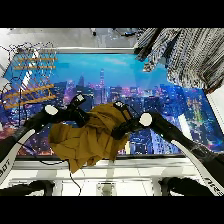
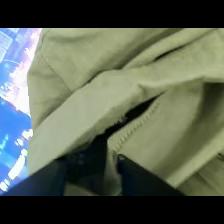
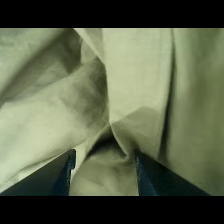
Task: Fold the clothes and pants, and hang the long-sleeved shirts on hangers.
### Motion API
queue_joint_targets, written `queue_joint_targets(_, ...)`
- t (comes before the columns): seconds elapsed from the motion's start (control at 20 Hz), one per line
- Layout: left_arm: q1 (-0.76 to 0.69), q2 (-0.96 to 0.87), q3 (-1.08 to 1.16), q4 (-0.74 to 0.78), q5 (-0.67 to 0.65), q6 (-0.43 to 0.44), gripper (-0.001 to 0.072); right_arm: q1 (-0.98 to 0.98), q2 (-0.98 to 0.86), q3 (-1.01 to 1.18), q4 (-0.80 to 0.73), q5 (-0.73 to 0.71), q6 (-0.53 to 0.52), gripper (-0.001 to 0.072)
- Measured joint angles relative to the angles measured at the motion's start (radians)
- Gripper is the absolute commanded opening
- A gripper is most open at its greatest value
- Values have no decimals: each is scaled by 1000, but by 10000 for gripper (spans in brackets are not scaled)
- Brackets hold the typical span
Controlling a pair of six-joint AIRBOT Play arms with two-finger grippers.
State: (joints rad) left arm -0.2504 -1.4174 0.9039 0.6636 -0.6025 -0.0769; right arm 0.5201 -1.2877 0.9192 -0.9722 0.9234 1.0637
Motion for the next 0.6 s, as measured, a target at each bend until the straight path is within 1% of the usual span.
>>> queue_joint_targets(0.05,-10,-8,2,-1,14,3,27,11,-8,0,3,0,0,311)
queue_joint_targets(0.1,-18,-14,4,0,24,10,27,23,-14,0,5,-4,0,140)
queue_joint_targets(0.15,-24,-18,5,0,37,9,28,34,-18,0,9,-11,-1,86)
queue_joint_targets(0.2,-29,-20,6,0,53,4,27,42,-21,0,11,-18,-1,97)
queue_joint_targets(0.25,-32,-19,7,0,72,-8,27,47,-22,0,14,-28,-1,125)
queue_joint_targets(0.3,-34,-15,8,0,91,-21,27,48,-21,0,16,-37,-1,184)
queue_joint_targets(0.35,-35,-5,8,0,114,-36,26,50,-16,0,14,-38,-1,220)
queue_joint_targets(0.55,-34,57,9,2,172,-64,26,51,43,15,-2,-49,-3,237)
queue_joint_targets(0.6,-34,72,9,4,179,-68,26,51,66,17,-14,-49,-3,287)
